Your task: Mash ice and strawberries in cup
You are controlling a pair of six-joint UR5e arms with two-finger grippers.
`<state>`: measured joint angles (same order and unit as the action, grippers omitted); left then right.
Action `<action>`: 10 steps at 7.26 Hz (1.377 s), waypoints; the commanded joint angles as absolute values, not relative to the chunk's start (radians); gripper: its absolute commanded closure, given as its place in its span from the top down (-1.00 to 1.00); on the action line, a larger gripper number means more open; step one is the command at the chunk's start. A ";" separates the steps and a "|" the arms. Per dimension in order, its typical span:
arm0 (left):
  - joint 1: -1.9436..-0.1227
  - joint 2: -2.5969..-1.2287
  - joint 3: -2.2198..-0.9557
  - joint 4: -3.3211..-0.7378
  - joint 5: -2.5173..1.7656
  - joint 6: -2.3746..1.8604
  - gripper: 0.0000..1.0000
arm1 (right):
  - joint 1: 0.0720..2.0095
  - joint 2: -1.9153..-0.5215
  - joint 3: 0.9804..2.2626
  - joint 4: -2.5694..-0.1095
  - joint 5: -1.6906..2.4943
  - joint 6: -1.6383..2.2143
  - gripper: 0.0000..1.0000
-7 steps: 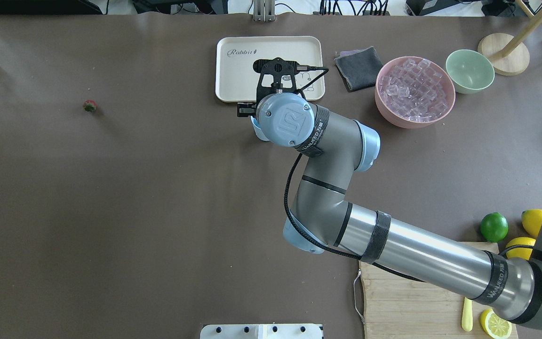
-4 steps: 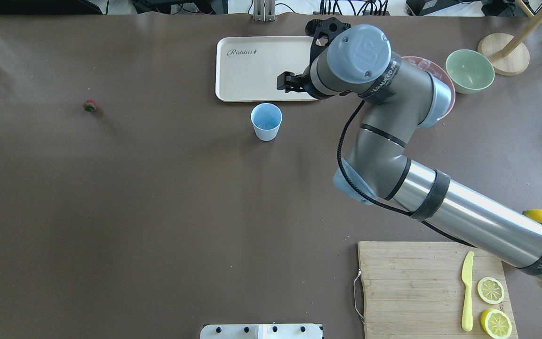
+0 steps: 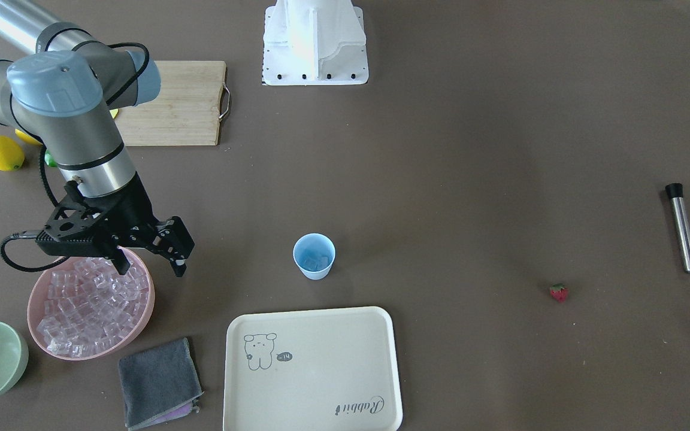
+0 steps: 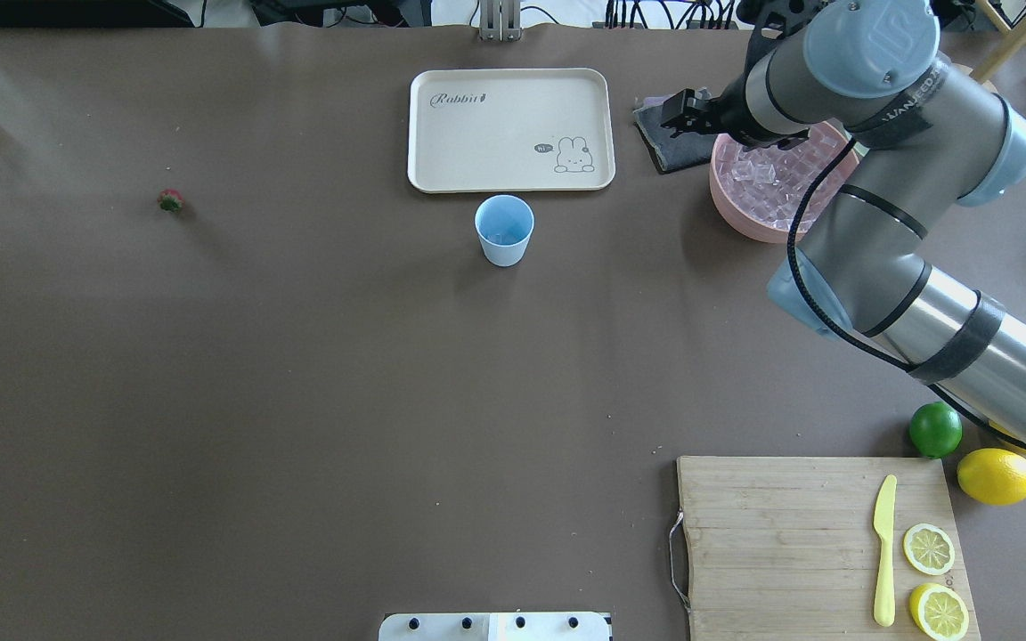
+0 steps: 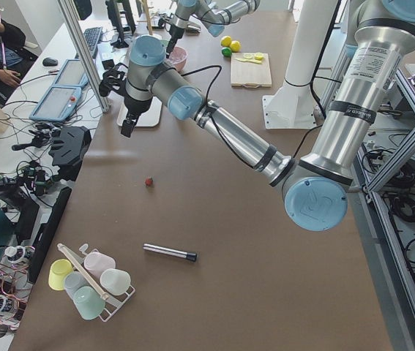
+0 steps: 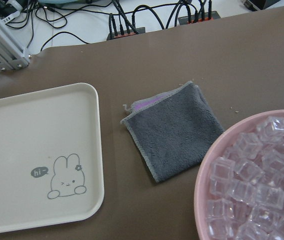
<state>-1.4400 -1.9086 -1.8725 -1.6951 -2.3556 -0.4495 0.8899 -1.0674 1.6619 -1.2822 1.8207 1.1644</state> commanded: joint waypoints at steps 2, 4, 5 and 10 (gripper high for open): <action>-1.437 -1.916 -1.881 -1.698 -2.352 -0.449 0.96 | 0.948 -1.175 1.668 -1.281 1.800 1.213 0.99; -1.431 -1.930 -1.875 -1.700 -2.350 -0.448 0.96 | 0.907 -1.169 1.639 -1.279 1.744 1.258 0.57; -1.430 -1.930 -1.876 -1.700 -2.352 -0.448 0.96 | 0.878 -1.163 1.614 -1.278 1.717 1.258 0.60; -1.430 -1.925 -1.879 -1.703 -2.350 -0.448 0.96 | 0.836 -1.125 1.527 -1.275 1.684 1.247 0.36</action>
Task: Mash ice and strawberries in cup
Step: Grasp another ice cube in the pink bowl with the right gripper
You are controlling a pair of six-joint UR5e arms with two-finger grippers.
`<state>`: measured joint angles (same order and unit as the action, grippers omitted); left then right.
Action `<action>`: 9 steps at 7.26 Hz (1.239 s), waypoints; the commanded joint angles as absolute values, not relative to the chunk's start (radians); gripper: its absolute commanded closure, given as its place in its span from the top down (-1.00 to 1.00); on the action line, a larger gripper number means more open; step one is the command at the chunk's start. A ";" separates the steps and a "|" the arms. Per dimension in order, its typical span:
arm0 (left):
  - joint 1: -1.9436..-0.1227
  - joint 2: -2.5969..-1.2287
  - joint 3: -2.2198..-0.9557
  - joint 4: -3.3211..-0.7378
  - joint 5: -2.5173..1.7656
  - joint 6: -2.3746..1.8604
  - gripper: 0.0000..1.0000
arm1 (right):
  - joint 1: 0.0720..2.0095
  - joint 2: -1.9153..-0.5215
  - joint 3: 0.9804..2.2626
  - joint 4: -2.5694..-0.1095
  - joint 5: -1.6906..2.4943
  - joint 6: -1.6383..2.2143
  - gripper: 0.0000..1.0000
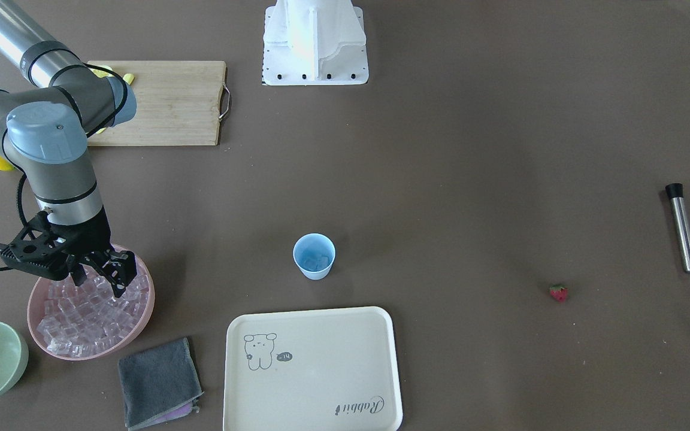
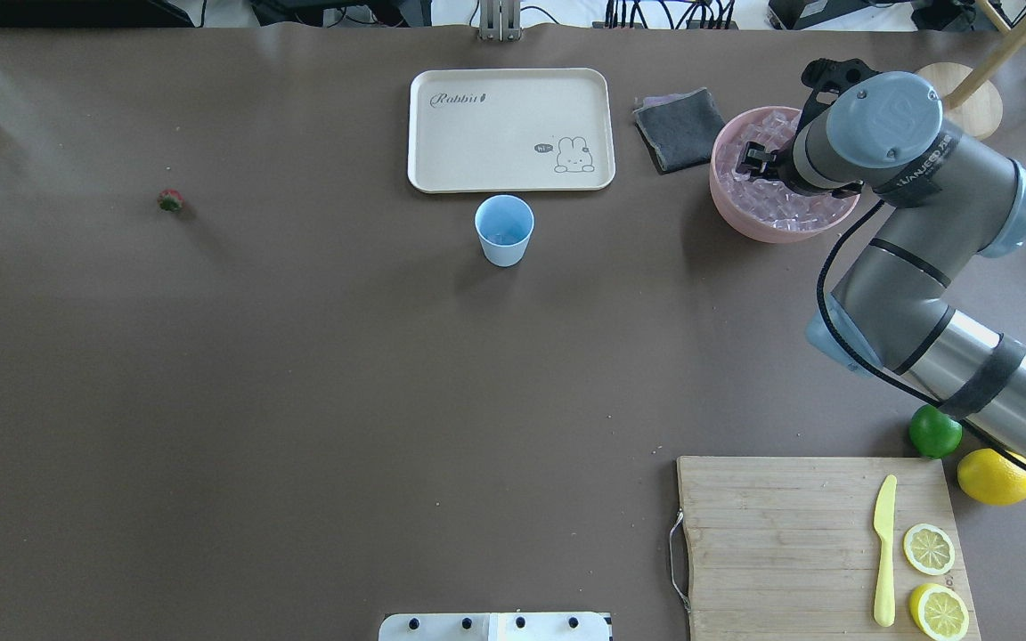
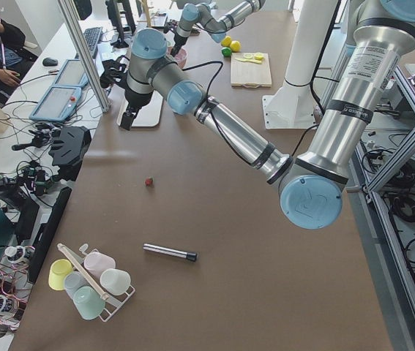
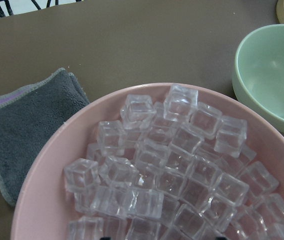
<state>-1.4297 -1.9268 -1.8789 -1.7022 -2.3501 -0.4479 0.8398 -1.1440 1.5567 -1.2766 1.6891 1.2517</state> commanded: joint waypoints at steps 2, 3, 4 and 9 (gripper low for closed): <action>-1.428 -1.921 -1.872 -1.703 -2.350 -0.446 0.96 | 0.839 -1.077 1.456 -1.269 1.671 1.244 0.37; -1.428 -1.922 -1.865 -1.703 -2.350 -0.445 0.96 | 0.839 -1.072 1.441 -1.269 1.664 1.244 0.37; -1.428 -1.921 -1.864 -1.703 -2.350 -0.445 0.96 | 0.839 -1.072 1.439 -1.269 1.657 1.244 0.37; -1.427 -1.924 -1.856 -1.704 -2.350 -0.445 0.96 | 0.841 -1.071 1.442 -1.267 1.658 1.253 -1.00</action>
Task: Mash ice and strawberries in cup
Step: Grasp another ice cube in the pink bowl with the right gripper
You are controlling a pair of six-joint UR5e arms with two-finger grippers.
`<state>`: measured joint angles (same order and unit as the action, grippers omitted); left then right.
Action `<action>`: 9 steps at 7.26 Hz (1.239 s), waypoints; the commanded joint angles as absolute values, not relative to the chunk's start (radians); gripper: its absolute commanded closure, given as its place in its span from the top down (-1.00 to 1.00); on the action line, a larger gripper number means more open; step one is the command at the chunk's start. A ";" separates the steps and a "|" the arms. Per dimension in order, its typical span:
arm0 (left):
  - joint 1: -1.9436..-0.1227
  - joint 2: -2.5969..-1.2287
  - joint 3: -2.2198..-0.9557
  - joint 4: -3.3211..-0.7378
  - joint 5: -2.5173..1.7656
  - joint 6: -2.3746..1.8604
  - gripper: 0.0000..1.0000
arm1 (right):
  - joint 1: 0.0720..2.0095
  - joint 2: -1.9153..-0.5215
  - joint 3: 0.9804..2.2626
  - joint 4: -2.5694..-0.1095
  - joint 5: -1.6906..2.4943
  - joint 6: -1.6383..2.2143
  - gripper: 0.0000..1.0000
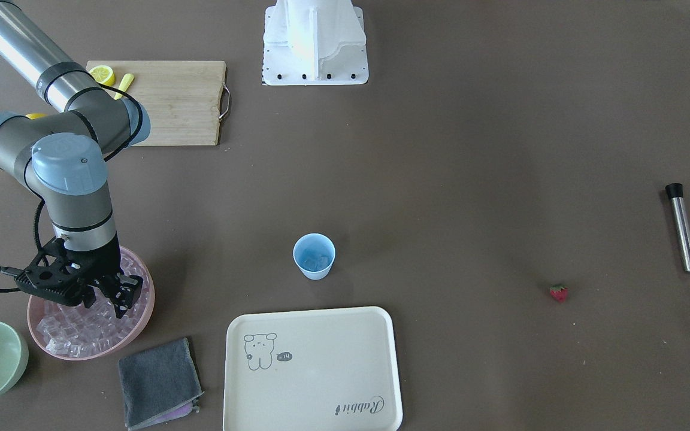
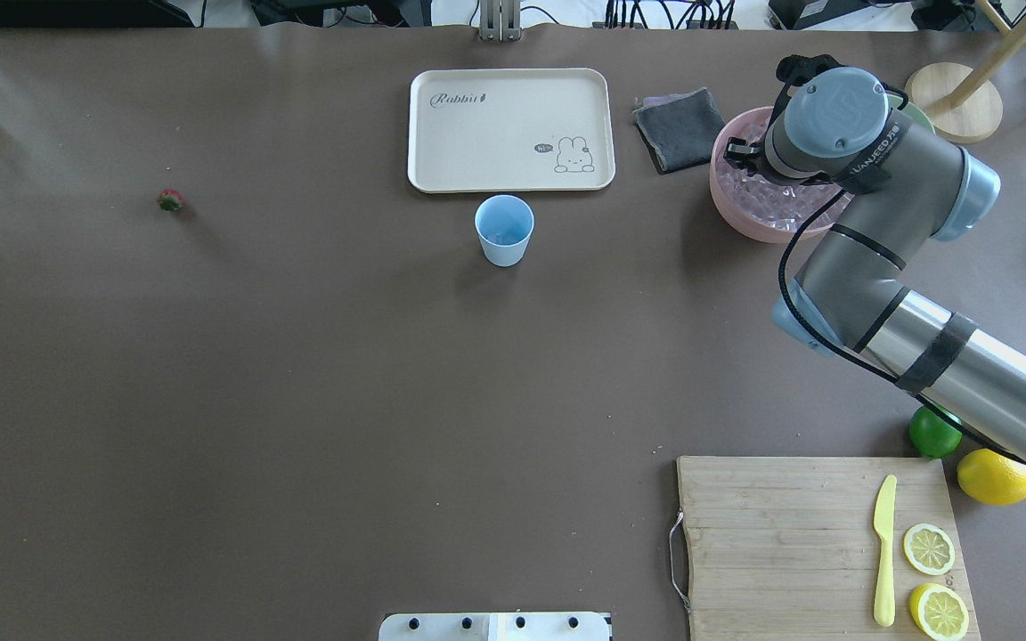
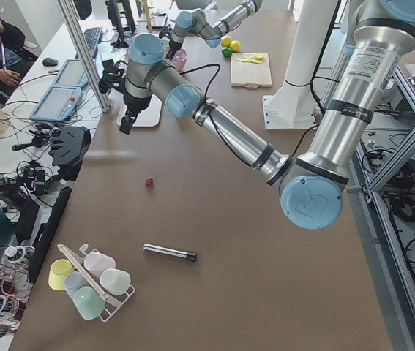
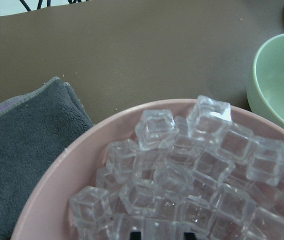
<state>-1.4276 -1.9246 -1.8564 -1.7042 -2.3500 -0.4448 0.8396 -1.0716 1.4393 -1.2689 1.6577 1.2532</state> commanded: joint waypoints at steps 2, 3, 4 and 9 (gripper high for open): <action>-1.427 -1.924 -1.856 -1.704 -2.350 -0.443 0.96 | 0.853 -1.071 1.457 -1.269 1.661 1.256 -1.00; -1.427 -1.924 -1.856 -1.704 -2.350 -0.443 0.96 | 0.871 -1.072 1.480 -1.276 1.667 1.244 -1.00; -1.427 -1.922 -1.856 -1.704 -2.350 -0.443 0.96 | 0.880 -1.077 1.503 -1.282 1.669 1.243 -1.00; -1.428 -1.916 -1.870 -1.706 -2.350 -0.445 0.96 | 0.868 -1.081 1.479 -1.275 1.658 1.256 0.98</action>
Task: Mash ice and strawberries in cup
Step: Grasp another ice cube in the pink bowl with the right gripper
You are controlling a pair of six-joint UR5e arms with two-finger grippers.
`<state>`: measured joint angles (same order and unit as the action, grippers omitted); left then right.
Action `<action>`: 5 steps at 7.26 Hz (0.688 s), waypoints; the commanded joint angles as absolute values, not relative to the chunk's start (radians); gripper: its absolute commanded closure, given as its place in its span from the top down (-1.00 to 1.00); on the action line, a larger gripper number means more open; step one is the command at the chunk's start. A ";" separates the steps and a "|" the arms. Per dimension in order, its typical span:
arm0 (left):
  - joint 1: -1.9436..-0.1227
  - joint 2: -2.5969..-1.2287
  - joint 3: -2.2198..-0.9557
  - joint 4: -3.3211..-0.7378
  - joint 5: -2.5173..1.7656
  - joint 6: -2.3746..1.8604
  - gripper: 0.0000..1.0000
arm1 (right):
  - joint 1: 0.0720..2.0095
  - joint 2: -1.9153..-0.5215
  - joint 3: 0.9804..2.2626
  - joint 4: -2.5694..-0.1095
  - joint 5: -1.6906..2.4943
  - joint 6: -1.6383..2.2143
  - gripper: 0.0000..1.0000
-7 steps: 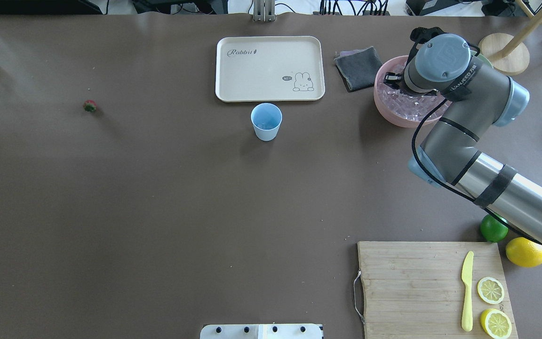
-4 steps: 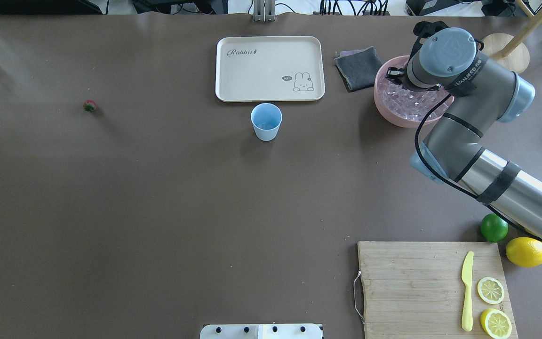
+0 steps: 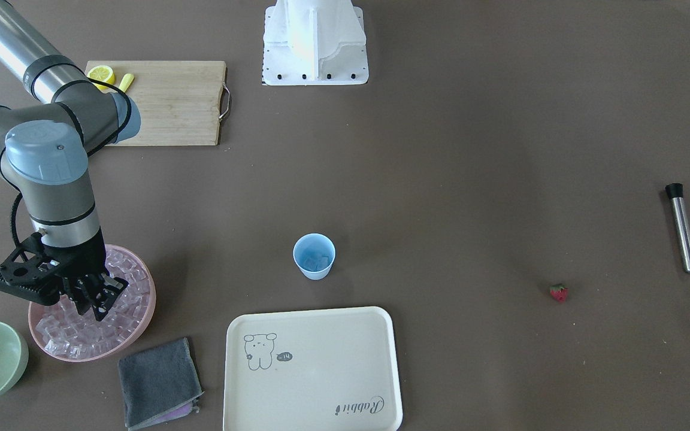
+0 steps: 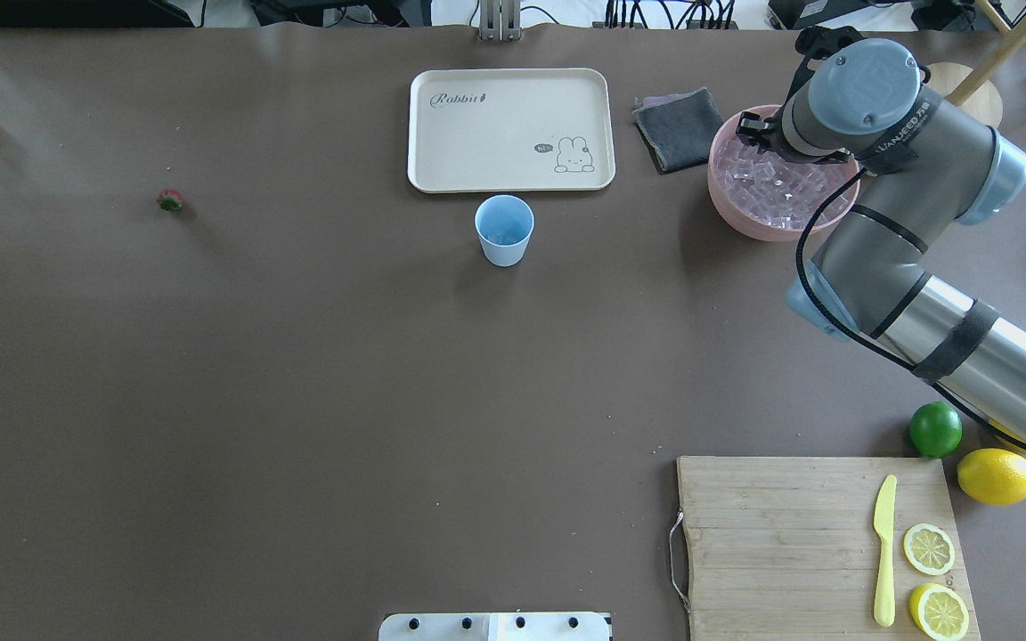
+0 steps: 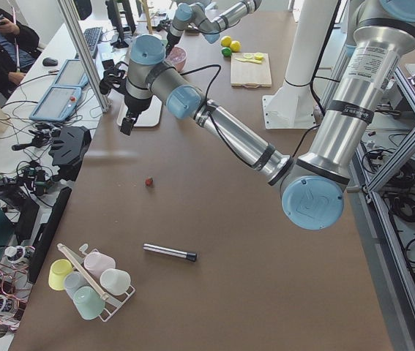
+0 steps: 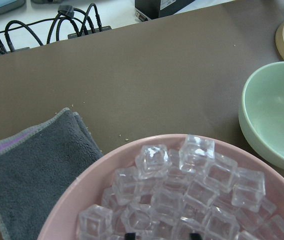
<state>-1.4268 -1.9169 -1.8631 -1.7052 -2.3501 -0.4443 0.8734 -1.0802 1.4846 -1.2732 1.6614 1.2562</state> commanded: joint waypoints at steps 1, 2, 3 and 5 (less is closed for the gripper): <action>-1.428 -1.914 -1.878 -1.706 -2.350 -0.446 0.96 | 0.867 -1.081 1.462 -1.272 1.657 1.256 0.98; -1.428 -1.914 -1.881 -1.706 -2.350 -0.446 0.96 | 0.865 -1.080 1.436 -1.269 1.655 1.255 0.98; -1.428 -1.914 -1.882 -1.706 -2.350 -0.448 0.96 | 0.862 -1.080 1.424 -1.269 1.649 1.253 0.98; -1.427 -1.910 -1.879 -1.706 -2.350 -0.446 0.96 | 0.851 -1.078 1.399 -1.269 1.629 1.255 0.98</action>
<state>-1.4273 -1.9120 -1.8803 -1.7058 -2.3500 -0.4467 0.8587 -1.0794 1.4157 -1.2688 1.6415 1.2539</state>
